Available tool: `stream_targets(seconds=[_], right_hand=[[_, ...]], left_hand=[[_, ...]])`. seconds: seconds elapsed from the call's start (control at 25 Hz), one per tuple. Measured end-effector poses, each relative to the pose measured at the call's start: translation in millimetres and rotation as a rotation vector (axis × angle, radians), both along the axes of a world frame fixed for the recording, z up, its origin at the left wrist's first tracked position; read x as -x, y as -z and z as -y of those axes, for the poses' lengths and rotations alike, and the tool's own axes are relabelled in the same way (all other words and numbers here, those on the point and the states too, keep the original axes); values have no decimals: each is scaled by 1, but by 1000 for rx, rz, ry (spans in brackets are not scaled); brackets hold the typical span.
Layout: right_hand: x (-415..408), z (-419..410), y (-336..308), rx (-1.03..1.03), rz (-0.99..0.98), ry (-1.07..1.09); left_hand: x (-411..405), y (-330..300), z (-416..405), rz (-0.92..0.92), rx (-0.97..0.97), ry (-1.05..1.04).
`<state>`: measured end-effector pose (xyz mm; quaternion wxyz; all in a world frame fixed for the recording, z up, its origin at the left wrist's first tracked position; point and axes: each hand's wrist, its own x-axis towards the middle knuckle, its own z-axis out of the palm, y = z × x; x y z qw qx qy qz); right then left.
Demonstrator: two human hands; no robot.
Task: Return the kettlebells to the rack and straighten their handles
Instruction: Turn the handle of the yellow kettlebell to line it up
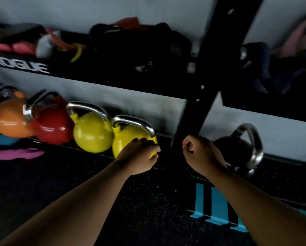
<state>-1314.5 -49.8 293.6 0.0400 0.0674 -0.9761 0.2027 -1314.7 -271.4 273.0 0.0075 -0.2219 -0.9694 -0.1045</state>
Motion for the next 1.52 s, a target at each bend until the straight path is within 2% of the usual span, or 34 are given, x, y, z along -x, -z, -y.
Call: stream_targets(seconds=[0.12,0.24,0.32,0.4,0.48,0.6,0.72,0.84,0.92,1.04,1.16,1.36,1.52], right_hand=[[7,69,0,62,14,53],[32,111,7,74,-19,50],[51,132,13,18,10,61],[69,144,21,-2,45,97],[85,151,31,18,141,84],[95,152,48,192,195,32],[99,143,46,255,212,-13],[104,136,42,318,253,-3],[101,142,43,372,221,72],[87,161,49,478,153,251],[76,164,50,593,190,345],[92,176,50,1110,271,366],[92,200,50,1203,251,446]], left_hand=[[7,-8,79,-60,17,-93],[26,-10,117,-91,6,-181],[43,-5,123,-31,-47,-254],[66,9,115,110,-124,-322],[82,29,110,188,-185,-353],[90,44,100,219,-379,-413],[84,39,81,313,-728,-610],[100,47,65,298,-914,-663],[126,51,71,310,-937,-622],[156,57,84,424,-990,-455],[156,60,71,548,-1056,-345],[153,59,58,590,-1160,-289],[170,60,57,575,-1086,-234]])
